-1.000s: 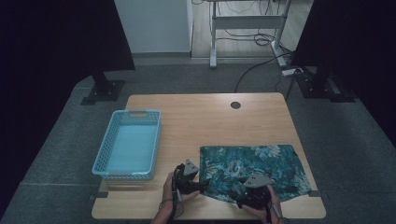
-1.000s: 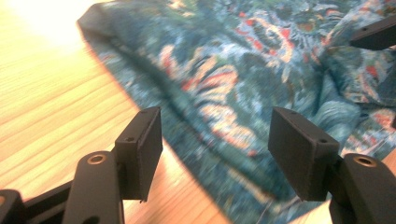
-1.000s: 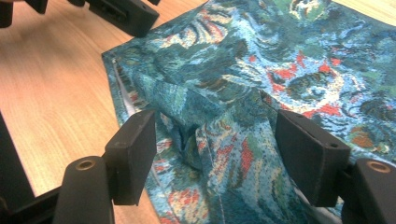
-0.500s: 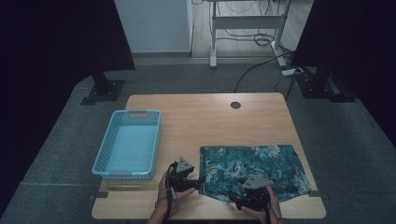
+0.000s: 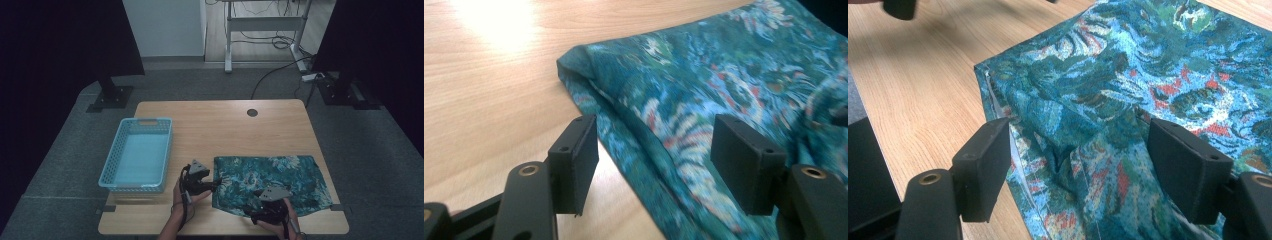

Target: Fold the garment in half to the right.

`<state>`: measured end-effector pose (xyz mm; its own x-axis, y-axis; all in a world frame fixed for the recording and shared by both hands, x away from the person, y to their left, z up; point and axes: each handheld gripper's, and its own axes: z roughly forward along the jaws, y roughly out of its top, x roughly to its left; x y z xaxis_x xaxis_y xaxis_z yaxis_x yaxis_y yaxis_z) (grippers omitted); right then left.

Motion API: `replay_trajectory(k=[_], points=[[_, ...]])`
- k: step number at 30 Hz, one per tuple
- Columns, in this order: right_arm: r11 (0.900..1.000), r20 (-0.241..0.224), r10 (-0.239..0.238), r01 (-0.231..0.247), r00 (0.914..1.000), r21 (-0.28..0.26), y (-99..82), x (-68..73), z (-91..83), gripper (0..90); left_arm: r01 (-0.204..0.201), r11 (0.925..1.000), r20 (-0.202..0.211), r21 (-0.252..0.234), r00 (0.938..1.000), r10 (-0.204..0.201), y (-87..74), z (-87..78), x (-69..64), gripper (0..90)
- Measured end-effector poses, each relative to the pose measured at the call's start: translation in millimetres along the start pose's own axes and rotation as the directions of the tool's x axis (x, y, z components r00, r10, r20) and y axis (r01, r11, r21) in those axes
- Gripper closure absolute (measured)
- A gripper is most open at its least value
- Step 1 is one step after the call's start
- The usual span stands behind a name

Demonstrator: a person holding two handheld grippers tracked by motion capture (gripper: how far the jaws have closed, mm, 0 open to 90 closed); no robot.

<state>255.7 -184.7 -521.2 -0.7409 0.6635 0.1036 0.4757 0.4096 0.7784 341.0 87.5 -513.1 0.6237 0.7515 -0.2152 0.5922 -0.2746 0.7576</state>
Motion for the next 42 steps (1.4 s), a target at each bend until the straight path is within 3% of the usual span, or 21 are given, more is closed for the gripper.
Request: replay_trajectory(k=[4, 16, 24, 31, 38, 42], points=[[1.0000, -0.001, -0.004, 0.004, 1.0000, -0.003, 1.5, 1.4, 0.6, 26.7, -0.017, 0.9998, -0.016, 0.010, 0.9997, 0.017, 8.6, 7.0, -0.1, 35.7], [0.9994, -0.011, -0.035, 0.035, 0.9993, 0.000, 3.7, 0.9, 0.5, 26.7, 0.010, 0.9994, -0.038, 0.033, 0.9992, -0.009, 14.4, 23.4, 8.7, 36.8], [0.9995, -0.026, -0.013, 0.012, 0.9996, -0.028, 3.8, -2.2, -6.7, 26.8, 0.031, 0.9995, -0.032, 0.002, 0.9990, -0.031, 18.6, 31.3, 16.9, 37.5], [0.9996, -0.038, 0.000, -0.001, 0.9993, -0.029, 3.9, -5.3, -5.5, 26.8, 0.018, 0.9998, -0.036, 0.010, 0.9992, -0.017, 29.8, 34.9, 22.3, 36.8], [0.9997, -0.038, 0.010, -0.011, 0.9992, -0.024, 2.0, -6.5, -4.3, 26.8, 0.082, 0.9966, -0.043, 0.006, 0.9957, -0.082, 34.7, 43.6, 33.2, 38.0], [0.9995, -0.038, 0.017, -0.018, 0.9991, -0.025, 1.9, -7.6, -4.5, 26.8, 0.065, 0.9977, -0.036, 0.020, 0.9973, -0.064, 38.3, 50.3, 31.6, 37.9]])
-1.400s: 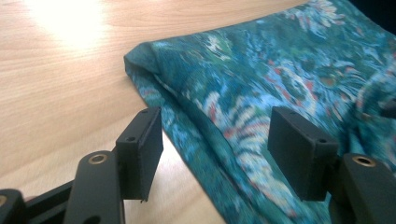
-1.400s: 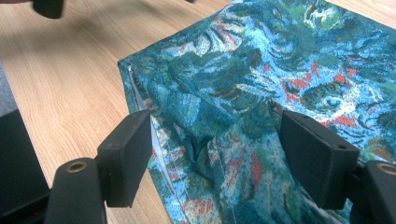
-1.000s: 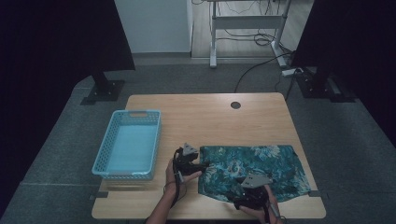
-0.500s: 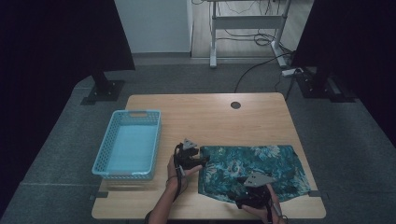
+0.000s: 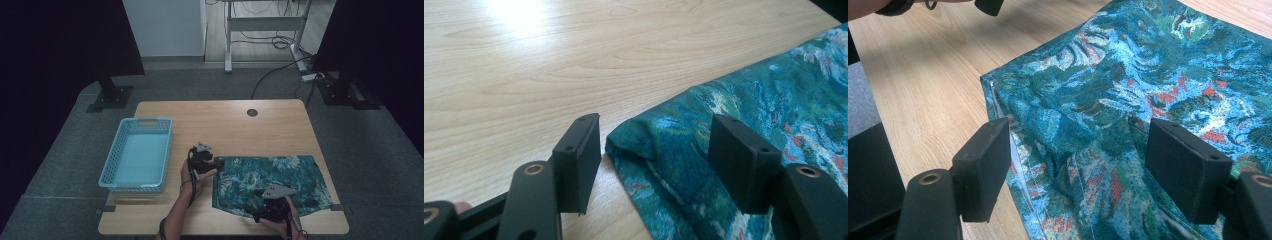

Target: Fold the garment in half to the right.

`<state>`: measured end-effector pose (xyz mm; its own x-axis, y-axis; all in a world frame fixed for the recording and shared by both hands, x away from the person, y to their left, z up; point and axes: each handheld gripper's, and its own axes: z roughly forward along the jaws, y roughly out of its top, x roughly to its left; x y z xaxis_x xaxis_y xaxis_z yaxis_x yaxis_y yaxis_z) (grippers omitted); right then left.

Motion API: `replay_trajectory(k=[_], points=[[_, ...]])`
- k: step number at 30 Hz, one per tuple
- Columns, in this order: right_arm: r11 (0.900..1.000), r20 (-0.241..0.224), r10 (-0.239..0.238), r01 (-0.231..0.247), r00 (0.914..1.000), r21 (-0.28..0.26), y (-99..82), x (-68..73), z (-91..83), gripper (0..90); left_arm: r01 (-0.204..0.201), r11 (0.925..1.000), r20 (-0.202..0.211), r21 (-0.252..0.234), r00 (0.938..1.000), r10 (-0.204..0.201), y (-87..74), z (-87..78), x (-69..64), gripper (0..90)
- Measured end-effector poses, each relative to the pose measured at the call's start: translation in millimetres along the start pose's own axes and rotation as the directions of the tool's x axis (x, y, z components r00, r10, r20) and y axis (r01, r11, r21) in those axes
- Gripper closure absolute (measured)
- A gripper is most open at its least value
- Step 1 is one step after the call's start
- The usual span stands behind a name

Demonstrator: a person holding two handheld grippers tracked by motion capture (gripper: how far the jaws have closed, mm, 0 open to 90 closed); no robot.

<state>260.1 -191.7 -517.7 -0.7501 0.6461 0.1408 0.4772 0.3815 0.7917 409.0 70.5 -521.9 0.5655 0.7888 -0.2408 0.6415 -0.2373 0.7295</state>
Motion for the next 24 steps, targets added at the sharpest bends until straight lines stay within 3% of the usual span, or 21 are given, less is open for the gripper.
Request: replay_trajectory(k=[5, 12, 20, 24], points=[[0.9999, 0.003, -0.009, 0.009, 1.0000, 0.005, -0.5, 0.3, 0.9, 26.8, -0.030, 0.9994, 0.010, 0.015, 0.9995, 0.030, 4.2, 6.0, -2.2, 37.8], [0.9999, 0.007, -0.010, 0.010, 0.9999, 0.007, -0.4, -0.2, 1.2, 26.7, -0.041, 0.9986, 0.002, 0.031, 0.9991, 0.041, 9.7, 14.6, -0.9, 38.1], [0.9995, 0.016, -0.026, 0.026, 0.9995, 0.016, -0.6, 2.4, 3.3, 26.7, -0.029, 0.9986, -0.003, 0.045, 0.9996, 0.029, 1.0, 21.5, 4.4, 37.8], [0.9994, 0.020, -0.030, 0.030, 0.9993, 0.020, -0.9, 2.6, 3.6, 26.7, -0.046, 0.9979, -0.003, 0.045, 0.9989, 0.047, 0.6, 21.9, 4.1, 38.0]])
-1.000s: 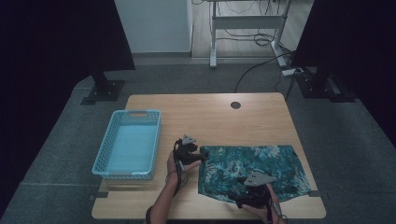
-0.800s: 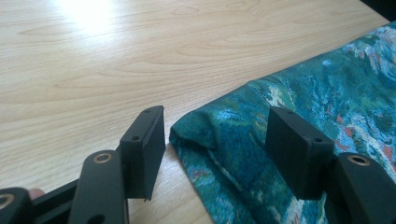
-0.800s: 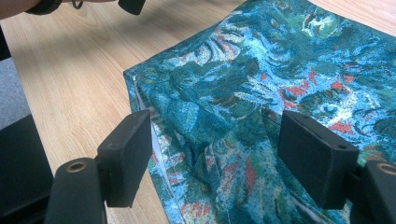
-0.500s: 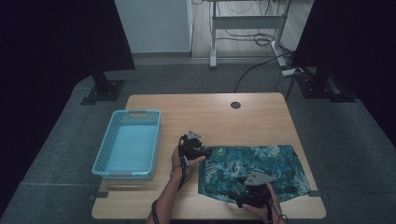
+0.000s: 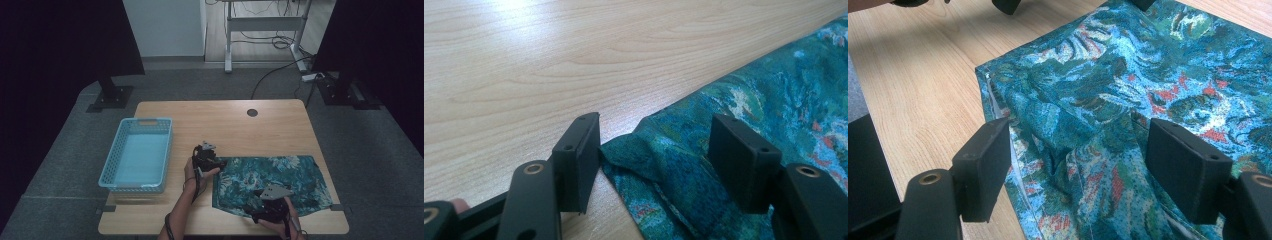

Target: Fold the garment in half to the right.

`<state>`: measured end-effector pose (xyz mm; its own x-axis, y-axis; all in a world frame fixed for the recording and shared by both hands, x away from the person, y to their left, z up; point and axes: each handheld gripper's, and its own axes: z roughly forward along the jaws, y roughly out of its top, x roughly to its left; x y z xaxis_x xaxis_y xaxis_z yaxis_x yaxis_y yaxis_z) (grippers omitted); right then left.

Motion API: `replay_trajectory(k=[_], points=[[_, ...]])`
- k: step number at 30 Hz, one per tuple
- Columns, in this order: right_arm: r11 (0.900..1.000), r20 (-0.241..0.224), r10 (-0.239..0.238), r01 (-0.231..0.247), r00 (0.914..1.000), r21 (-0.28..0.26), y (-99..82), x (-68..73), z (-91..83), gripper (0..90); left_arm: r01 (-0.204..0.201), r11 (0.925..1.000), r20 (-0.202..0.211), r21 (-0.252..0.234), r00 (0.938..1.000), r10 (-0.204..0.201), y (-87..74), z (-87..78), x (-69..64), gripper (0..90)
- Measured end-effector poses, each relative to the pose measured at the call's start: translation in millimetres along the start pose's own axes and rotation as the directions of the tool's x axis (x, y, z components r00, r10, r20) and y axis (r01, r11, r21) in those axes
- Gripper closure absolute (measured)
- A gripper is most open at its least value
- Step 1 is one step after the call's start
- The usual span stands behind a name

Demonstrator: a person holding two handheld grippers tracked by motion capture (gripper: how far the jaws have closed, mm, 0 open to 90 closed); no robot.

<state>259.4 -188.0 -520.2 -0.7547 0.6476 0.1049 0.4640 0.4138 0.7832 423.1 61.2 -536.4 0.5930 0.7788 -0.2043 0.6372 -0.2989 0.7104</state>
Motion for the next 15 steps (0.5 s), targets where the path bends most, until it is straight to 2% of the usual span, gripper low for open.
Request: replay_trajectory(k=[15], points=[[0.9999, 0.008, -0.006, 0.006, 0.9999, 0.010, -0.7, 1.2, 2.1, 26.8, -0.058, 0.9983, -0.014, 0.001, 0.9982, 0.058, -6.0, -4.9, -1.7, 38.9]])
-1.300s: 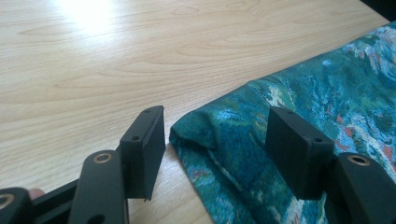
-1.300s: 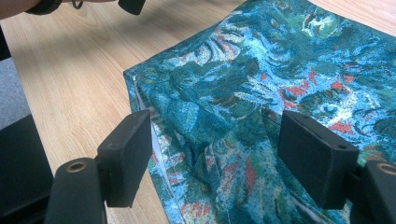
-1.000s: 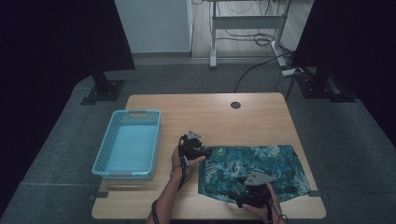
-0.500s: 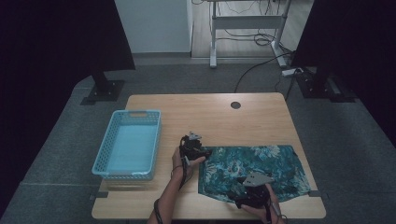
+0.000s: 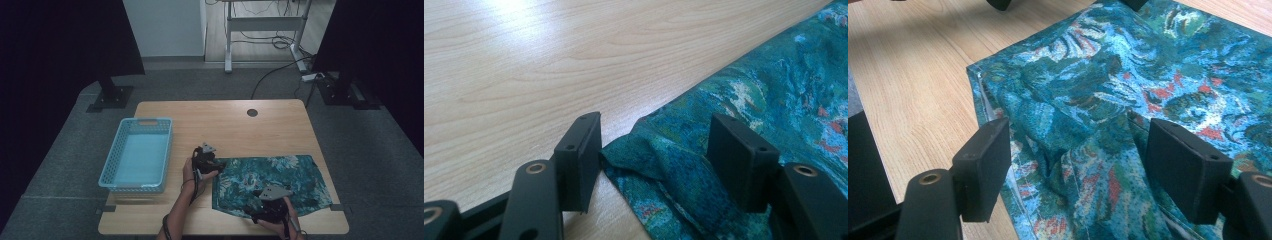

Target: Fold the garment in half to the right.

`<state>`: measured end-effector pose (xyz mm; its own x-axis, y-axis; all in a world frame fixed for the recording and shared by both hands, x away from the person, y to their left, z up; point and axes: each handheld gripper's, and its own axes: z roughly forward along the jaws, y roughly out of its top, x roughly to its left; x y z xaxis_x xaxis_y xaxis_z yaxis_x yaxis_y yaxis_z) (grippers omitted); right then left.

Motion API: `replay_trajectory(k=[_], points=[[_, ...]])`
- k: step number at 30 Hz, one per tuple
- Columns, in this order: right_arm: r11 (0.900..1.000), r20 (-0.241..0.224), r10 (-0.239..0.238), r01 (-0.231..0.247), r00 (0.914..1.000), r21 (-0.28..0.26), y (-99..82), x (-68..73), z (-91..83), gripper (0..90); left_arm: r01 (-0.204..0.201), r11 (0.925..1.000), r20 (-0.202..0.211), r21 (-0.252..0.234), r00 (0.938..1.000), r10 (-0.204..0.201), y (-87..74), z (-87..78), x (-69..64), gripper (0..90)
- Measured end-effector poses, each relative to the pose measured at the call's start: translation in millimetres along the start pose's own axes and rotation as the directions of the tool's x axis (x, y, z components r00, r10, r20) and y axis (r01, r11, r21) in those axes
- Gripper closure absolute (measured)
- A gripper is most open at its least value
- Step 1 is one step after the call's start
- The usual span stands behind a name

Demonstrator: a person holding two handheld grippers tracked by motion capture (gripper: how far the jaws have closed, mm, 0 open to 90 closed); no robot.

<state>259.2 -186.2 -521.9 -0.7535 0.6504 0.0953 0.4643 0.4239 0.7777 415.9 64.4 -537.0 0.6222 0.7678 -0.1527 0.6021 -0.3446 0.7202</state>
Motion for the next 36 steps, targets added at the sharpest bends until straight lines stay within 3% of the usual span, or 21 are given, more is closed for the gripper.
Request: replay_trajectory(k=[13, 20, 24, 28, 32, 36], points=[[1.0000, 0.006, -0.003, 0.003, 1.0000, 0.001, 0.1, -0.1, 0.1, 26.8, 0.003, 0.9998, 0.040, 0.018, 0.9992, -0.003, -0.6, -8.5, -4.0, 36.5], [0.9999, 0.007, -0.011, 0.011, 0.9999, -0.003, 1.0, 1.8, -0.9, 26.8, 0.001, 0.9996, 0.024, 0.028, 0.9997, -0.002, -3.7, -7.3, -5.4, 37.7], [1.0000, 0.008, -0.008, 0.008, 0.9999, -0.001, 0.7, 1.4, -0.4, 26.8, -0.025, 0.9996, -0.001, 0.011, 0.9997, 0.025, -7.6, -8.9, -7.5, 51.1], [0.9999, 0.010, -0.015, 0.015, 0.9998, 0.005, 0.9, 2.8, 1.2, 26.7, -0.059, 0.9981, 0.019, 0.015, 0.9981, 0.059, -9.7, -9.8, -12.9, 69.8], [0.9998, 0.013, -0.018, 0.018, 0.9998, 0.001, 1.7, 3.4, 0.3, 26.8, -0.074, 0.9967, 0.022, 0.033, 0.9970, 0.074, -8.4, -9.8, -16.8, 79.8], [0.9999, 0.019, -0.013, 0.013, 0.9997, -0.003, 1.5, 1.2, -0.9, 26.8, -0.065, 0.9967, 0.040, 0.048, 0.9972, 0.063, -5.6, -10.2, -17.6, 83.2]])
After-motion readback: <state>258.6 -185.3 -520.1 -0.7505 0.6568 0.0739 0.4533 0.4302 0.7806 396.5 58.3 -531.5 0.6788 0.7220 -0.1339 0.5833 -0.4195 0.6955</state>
